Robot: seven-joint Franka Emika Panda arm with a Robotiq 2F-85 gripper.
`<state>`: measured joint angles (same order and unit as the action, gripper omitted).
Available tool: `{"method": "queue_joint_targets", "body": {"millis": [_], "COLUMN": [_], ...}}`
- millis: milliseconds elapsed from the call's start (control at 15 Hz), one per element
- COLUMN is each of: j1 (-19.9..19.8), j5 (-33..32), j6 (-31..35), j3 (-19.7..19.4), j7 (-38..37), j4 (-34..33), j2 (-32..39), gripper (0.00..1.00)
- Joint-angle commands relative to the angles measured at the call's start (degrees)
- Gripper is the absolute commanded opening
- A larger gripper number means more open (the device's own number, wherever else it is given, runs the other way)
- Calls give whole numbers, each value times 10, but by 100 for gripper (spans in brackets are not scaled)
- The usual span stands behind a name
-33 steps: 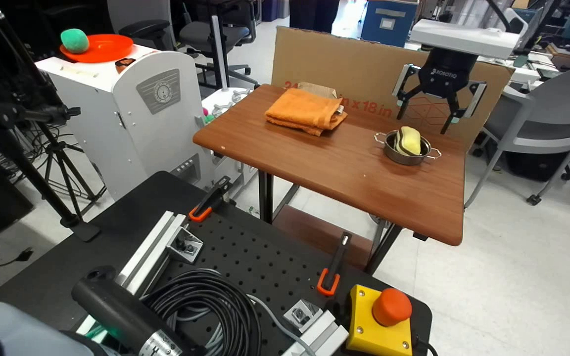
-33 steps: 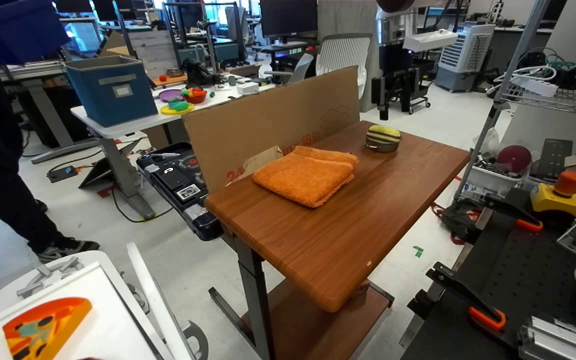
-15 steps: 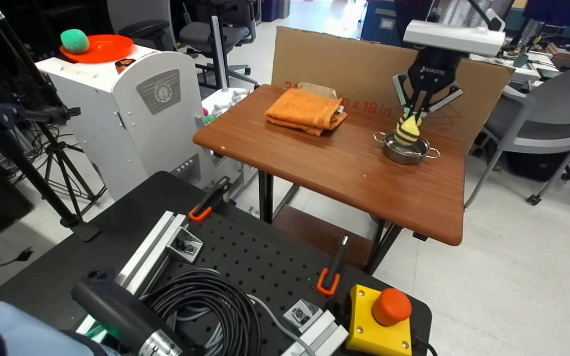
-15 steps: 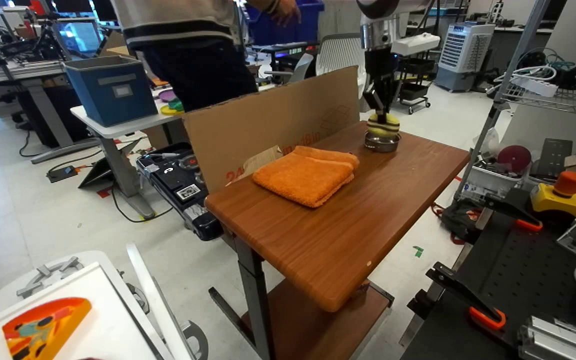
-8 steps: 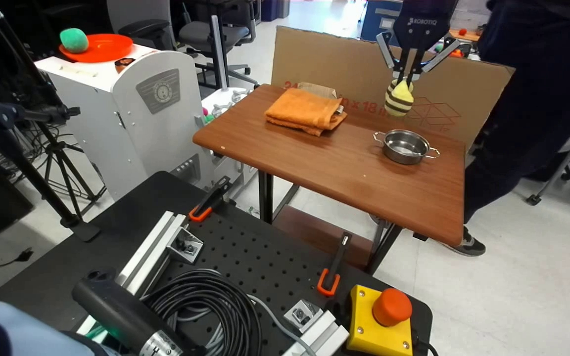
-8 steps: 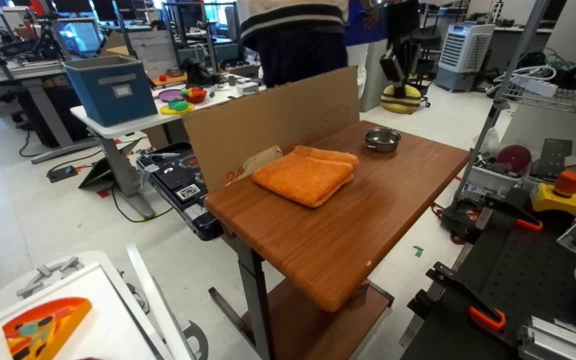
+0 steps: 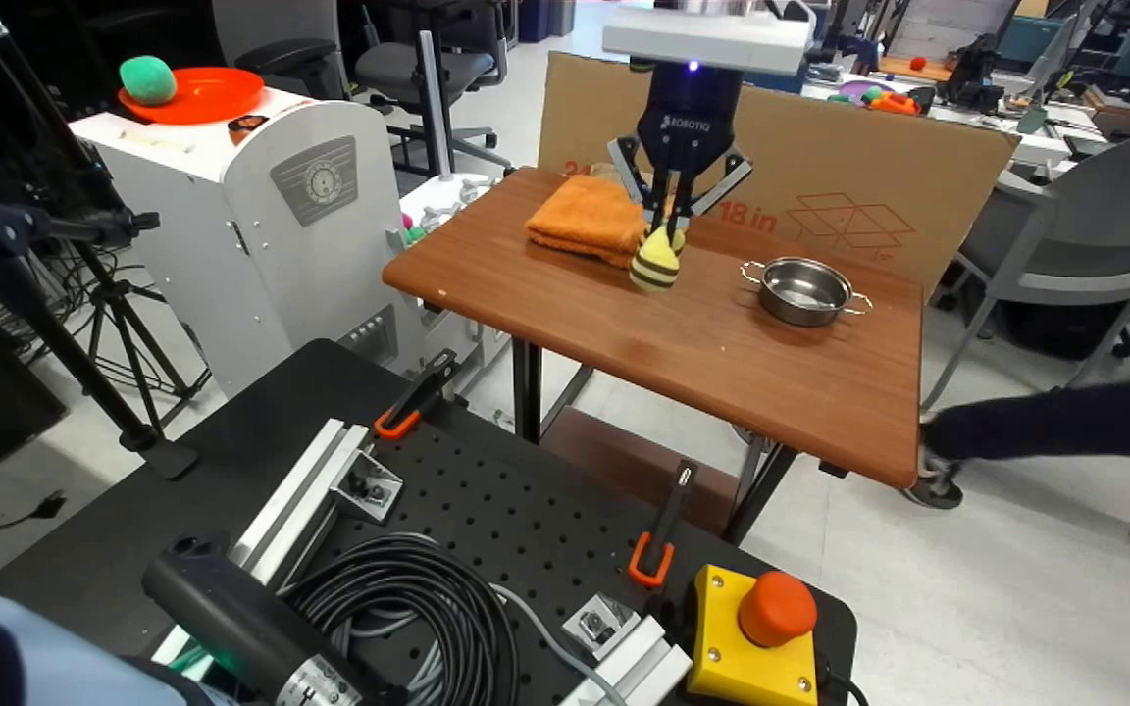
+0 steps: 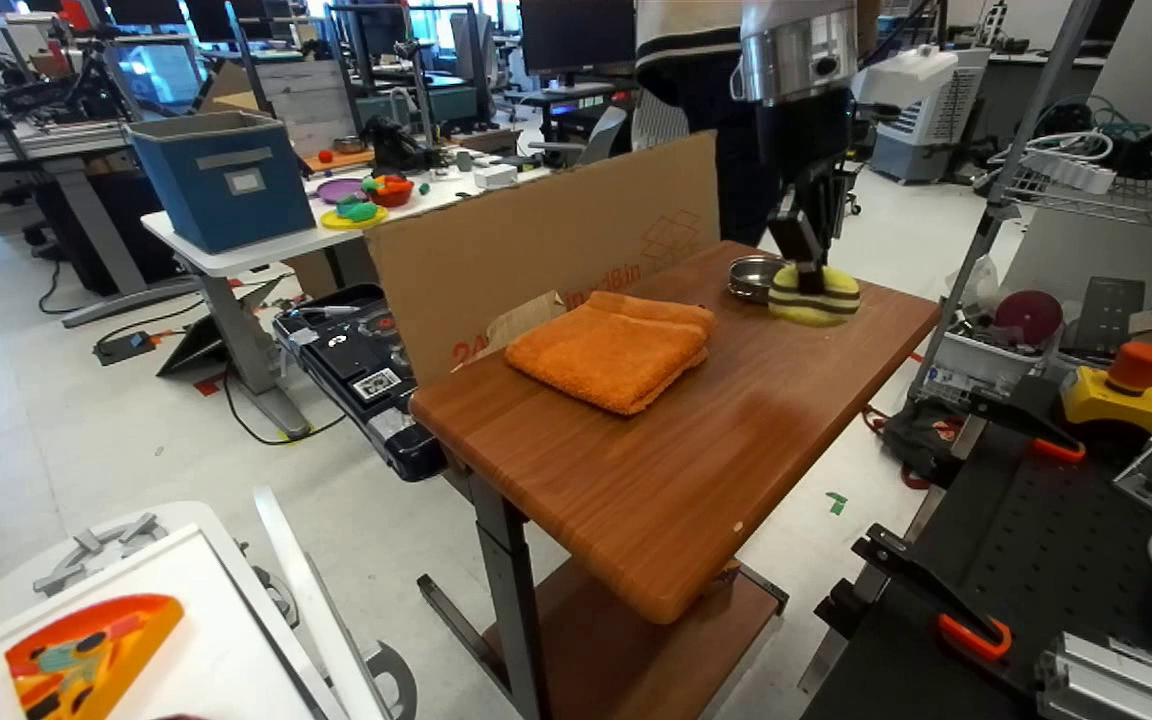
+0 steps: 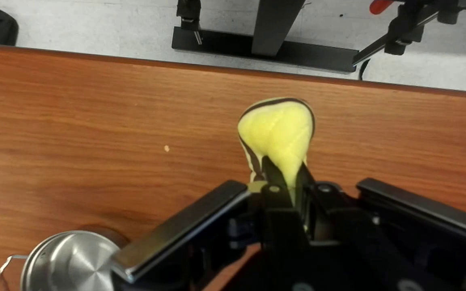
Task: Pick up the object from the silver pot and put it on the table.
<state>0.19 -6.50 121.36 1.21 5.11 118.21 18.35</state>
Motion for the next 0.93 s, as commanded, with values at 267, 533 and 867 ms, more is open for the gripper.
{"method": "queue_joint_targets", "body": {"millis": [267,533,867], "j1": [13,17,16], "j5": [-21,-17,-19], "j6": [64,49,18], "j3": [-8,-4,-5], "j7": [-43,-61,-92], "j4": [37,72,69], "j2": [44,-15,-42], "gripper": [35,55,67]}}
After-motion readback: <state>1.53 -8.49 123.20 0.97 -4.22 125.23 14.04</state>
